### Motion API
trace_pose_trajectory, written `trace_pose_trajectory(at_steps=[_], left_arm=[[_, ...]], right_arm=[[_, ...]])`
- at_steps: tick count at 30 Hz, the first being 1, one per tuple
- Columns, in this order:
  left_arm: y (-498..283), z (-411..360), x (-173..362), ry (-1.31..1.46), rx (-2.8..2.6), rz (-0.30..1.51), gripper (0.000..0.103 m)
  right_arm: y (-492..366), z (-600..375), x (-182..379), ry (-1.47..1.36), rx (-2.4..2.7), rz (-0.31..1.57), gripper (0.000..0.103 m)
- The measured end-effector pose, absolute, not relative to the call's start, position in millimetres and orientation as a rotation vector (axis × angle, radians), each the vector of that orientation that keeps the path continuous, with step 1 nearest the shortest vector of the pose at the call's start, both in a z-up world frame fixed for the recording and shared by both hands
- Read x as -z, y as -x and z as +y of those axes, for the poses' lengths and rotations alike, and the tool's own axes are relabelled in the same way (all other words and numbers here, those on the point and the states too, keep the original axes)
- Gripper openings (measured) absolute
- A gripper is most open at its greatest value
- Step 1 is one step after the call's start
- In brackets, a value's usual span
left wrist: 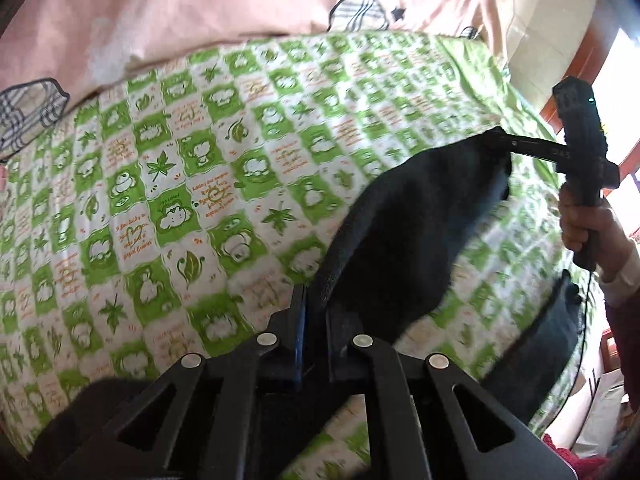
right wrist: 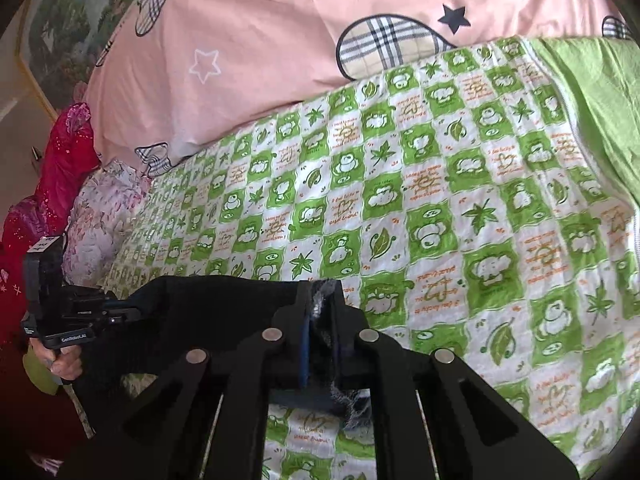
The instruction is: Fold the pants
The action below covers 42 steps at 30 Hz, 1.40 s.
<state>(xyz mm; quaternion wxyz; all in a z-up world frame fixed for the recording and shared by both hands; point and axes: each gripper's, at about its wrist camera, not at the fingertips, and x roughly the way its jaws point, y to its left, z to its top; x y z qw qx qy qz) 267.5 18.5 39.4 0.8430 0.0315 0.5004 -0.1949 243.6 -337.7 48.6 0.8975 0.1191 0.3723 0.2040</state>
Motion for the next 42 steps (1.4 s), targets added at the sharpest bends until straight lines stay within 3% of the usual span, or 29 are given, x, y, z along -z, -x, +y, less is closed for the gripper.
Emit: trace_pose_trajectory(at_steps=[21,42], left_arm=[[-113,-17,-43,0.004,0.503,1.02,0.004],[-37,-33,-28,-0.072,0.558,0.99,0.004]], right_arm=[[-77,-377,-35,-0.096,-0.492,0.68,0.007],[35,-377,-10,-0.049,-0.433,0.692,0.007]])
